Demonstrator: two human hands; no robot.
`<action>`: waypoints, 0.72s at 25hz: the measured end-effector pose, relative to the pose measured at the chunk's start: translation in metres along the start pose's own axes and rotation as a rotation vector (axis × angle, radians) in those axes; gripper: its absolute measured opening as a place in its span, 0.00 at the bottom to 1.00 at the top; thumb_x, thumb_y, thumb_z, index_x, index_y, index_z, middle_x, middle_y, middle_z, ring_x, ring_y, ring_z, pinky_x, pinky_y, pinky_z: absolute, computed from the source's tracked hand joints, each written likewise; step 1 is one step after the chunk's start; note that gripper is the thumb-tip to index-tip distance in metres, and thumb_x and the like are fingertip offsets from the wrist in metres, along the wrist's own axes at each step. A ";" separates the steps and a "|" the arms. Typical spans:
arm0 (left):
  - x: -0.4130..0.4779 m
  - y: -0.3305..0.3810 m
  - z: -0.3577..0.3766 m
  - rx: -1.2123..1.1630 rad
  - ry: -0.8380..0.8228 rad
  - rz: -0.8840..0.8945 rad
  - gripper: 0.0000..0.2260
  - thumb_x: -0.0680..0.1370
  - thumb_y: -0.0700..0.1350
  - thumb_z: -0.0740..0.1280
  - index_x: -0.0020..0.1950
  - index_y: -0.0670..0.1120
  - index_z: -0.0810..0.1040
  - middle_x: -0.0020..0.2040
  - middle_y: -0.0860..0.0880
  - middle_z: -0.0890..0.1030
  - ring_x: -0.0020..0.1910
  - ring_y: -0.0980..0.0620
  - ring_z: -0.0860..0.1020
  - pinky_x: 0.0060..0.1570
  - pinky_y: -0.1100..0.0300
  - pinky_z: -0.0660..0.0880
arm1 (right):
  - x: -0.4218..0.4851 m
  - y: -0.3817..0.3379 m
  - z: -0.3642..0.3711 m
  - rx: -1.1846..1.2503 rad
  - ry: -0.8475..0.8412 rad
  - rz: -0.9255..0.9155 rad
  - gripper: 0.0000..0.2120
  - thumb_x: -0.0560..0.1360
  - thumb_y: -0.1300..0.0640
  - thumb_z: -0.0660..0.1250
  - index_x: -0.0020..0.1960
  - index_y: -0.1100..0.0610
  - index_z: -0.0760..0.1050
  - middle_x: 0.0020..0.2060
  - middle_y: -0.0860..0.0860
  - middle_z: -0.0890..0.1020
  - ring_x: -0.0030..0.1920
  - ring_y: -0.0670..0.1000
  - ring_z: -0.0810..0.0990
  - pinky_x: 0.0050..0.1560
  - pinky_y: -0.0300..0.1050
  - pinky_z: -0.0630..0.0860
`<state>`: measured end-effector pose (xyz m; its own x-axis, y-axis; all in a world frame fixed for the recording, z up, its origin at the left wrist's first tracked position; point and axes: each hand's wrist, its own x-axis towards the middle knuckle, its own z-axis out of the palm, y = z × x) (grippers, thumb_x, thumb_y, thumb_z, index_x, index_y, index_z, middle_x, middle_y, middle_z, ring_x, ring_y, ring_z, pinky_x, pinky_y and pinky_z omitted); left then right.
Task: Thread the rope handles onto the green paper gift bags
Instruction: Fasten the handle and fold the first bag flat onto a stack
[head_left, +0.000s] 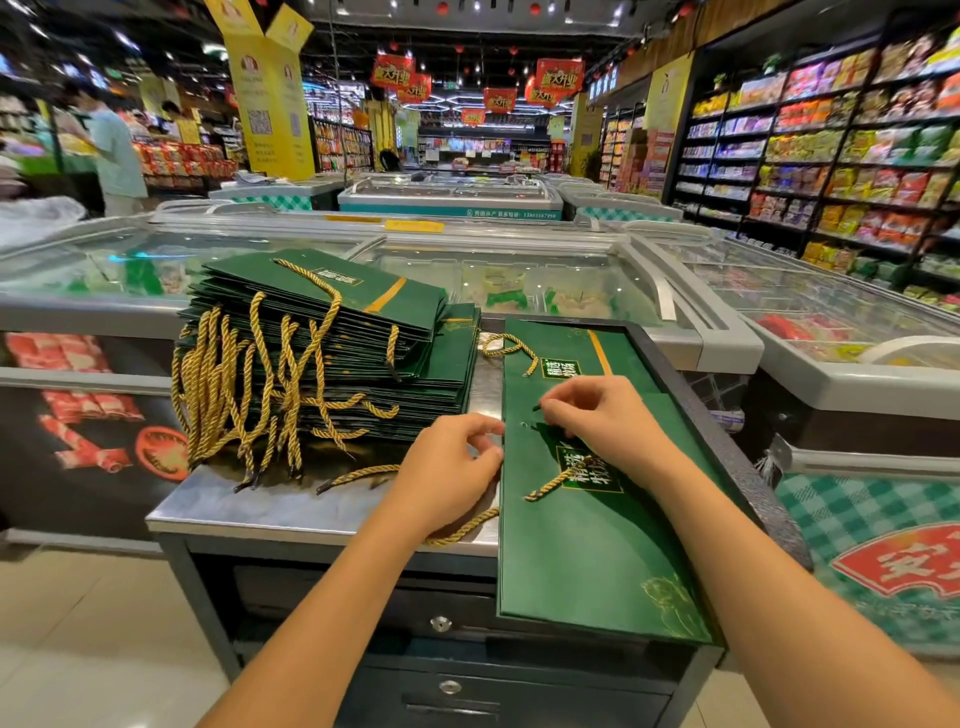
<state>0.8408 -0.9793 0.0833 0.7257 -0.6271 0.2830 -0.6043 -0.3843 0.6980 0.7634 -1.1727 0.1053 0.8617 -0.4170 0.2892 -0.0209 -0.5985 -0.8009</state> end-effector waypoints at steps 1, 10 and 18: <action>0.000 -0.001 0.002 0.005 0.012 0.009 0.13 0.80 0.47 0.67 0.64 0.54 0.80 0.45 0.57 0.80 0.37 0.62 0.73 0.38 0.62 0.70 | 0.000 0.003 0.001 0.006 0.001 -0.020 0.03 0.76 0.56 0.73 0.46 0.52 0.86 0.39 0.49 0.87 0.44 0.51 0.85 0.51 0.52 0.83; 0.000 -0.007 0.004 -0.011 0.025 0.018 0.09 0.80 0.48 0.68 0.60 0.56 0.78 0.45 0.58 0.79 0.31 0.66 0.72 0.33 0.65 0.64 | -0.001 0.007 0.005 -0.032 -0.031 -0.103 0.02 0.75 0.57 0.75 0.45 0.52 0.87 0.36 0.47 0.86 0.36 0.43 0.79 0.41 0.44 0.79; -0.004 -0.006 0.002 -0.104 0.030 0.060 0.08 0.79 0.48 0.70 0.58 0.56 0.78 0.42 0.55 0.79 0.26 0.60 0.71 0.29 0.68 0.69 | -0.001 0.007 0.006 -0.107 0.001 -0.153 0.04 0.76 0.57 0.73 0.46 0.51 0.88 0.36 0.46 0.86 0.35 0.49 0.81 0.38 0.42 0.78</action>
<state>0.8407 -0.9764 0.0767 0.6998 -0.6257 0.3445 -0.6103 -0.2732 0.7436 0.7652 -1.1724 0.0960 0.8587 -0.3159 0.4036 0.0565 -0.7244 -0.6871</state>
